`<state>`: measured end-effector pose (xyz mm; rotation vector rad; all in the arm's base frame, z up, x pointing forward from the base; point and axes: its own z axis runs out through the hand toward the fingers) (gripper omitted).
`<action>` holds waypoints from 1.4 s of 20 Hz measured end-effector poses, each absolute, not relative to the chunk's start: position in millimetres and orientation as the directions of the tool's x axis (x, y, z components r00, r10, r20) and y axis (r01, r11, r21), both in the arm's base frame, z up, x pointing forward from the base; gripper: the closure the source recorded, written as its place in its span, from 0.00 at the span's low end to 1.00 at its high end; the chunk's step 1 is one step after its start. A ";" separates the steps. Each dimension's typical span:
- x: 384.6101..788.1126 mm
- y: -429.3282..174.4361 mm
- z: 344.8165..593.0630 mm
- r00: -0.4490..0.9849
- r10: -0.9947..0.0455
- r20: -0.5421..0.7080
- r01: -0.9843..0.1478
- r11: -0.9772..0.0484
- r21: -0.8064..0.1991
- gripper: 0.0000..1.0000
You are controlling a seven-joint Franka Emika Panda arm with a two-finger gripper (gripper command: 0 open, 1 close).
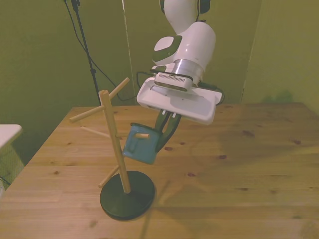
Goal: Unload the mug
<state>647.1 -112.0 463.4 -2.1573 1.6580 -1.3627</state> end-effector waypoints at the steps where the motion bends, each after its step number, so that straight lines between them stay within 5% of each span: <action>1: 646.0 -110.3 465.4 0.005 -0.818 0.575 -0.725 -0.399 -0.561 1.00; 15: 647.6 -71.4 489.9 0.025 -0.845 0.534 -0.697 -0.398 -0.597 1.00; 21: 646.2 17.6 486.7 0.211 -0.871 0.445 -0.707 -0.450 -0.546 1.00; 28: 589.6 61.5 478.6 0.443 -0.841 0.310 -0.743 -0.538 -0.398 1.00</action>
